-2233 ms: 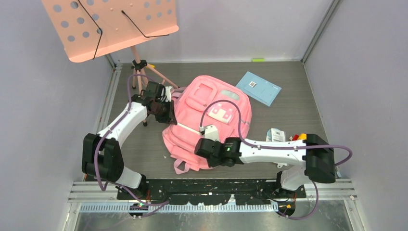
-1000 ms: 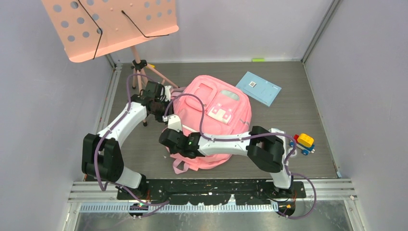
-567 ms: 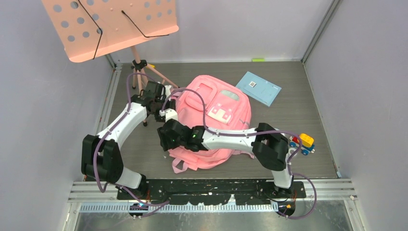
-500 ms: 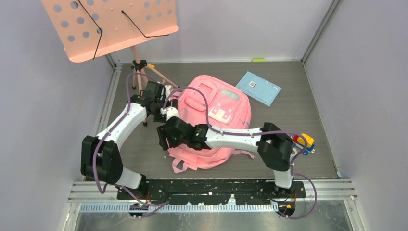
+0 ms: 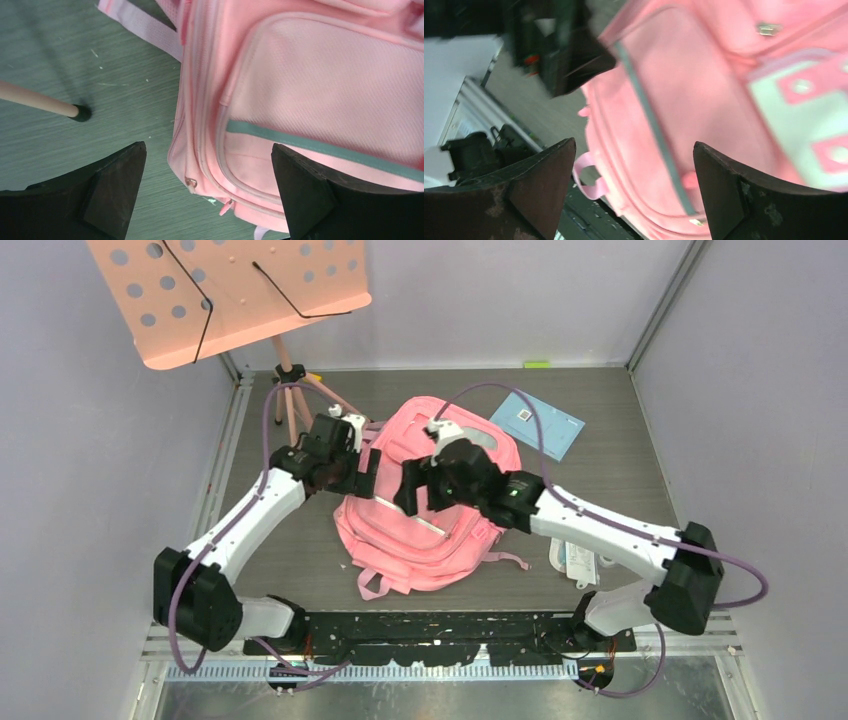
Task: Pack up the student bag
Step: Unzip the student bag at the center of the board, then adjust the book at the center of the board.
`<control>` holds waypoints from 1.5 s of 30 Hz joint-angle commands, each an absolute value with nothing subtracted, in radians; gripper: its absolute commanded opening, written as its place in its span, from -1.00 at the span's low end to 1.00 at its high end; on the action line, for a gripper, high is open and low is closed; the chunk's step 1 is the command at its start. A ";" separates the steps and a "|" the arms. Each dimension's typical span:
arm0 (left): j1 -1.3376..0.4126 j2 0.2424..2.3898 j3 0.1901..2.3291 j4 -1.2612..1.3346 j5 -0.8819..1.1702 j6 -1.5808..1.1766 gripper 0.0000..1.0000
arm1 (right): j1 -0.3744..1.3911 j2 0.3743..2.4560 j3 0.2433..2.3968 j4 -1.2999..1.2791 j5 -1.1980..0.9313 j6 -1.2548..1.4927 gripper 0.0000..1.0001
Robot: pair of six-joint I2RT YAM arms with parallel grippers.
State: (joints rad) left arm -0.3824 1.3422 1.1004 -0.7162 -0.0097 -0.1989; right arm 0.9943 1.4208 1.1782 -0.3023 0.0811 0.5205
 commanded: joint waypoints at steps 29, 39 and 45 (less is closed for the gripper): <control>-0.601 1.444 1.294 -0.721 0.118 -0.070 0.99 | 0.023 2.093 1.778 -0.594 0.209 0.160 0.82; -0.583 1.497 1.294 -0.745 0.165 -0.086 0.99 | -0.046 2.410 2.187 -0.782 0.090 -0.022 0.58; -0.582 1.514 1.291 -0.744 0.146 -0.089 0.99 | -0.078 2.474 2.221 -0.810 -0.038 -0.048 0.31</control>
State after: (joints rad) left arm -0.5877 1.5166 1.2896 -0.7471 0.1406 -0.0937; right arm -0.0578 2.4496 2.1876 -0.7589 0.0441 0.0154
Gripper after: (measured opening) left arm 0.994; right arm 0.679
